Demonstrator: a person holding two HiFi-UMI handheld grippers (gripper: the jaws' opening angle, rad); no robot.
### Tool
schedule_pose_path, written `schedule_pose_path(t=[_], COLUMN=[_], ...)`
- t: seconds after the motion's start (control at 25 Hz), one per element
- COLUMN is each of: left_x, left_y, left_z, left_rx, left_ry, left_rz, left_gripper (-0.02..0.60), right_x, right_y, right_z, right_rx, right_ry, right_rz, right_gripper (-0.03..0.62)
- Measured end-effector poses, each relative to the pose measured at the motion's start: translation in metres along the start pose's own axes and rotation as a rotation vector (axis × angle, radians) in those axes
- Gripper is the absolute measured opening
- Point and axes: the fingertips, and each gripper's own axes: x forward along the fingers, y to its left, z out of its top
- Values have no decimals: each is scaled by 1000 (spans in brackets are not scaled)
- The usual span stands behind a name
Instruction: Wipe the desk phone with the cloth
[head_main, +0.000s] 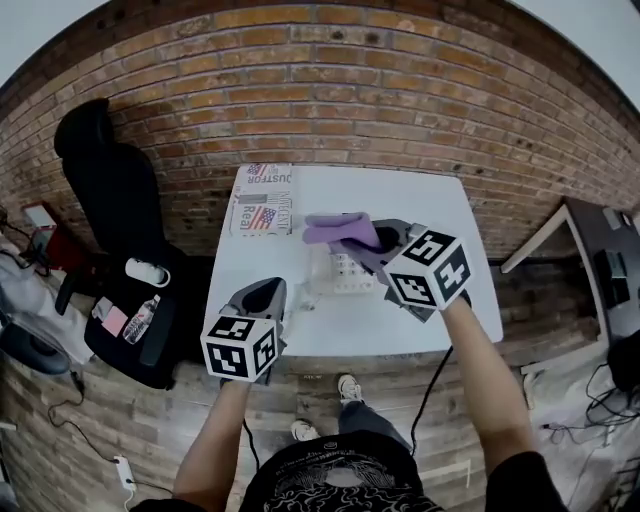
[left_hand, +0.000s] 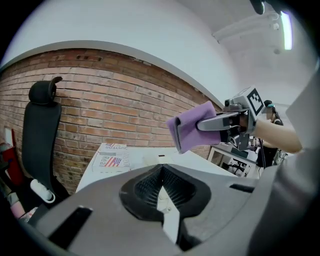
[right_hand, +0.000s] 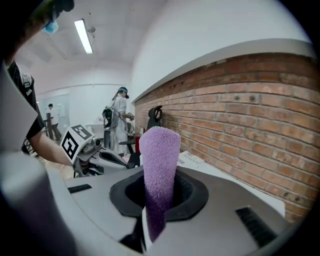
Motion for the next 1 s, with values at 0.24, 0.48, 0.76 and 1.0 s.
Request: schedule_pose_path(t=[0.24,0.48,0.76,1.0], left_x=[11,14,11,4], left_y=[-24,-30,-34,-29], left_z=[22,35,38,34], left_rx=[74,83,104,107], left_ry=[11,-13,-15,-9], left_rz=[-26,-27,-26,-16], left_gripper=[6,6,6,6], right_x=[-64,-107,-110,-108], right_y=[-17,-24,-20,-18], right_z=[-2,-21,-46,-47], right_rx=[74,225,274,288], right_ry=[-139,-250,-242,-252], right_rz=[-196,-382,-456,-468], right_gripper=[44,44,43,43])
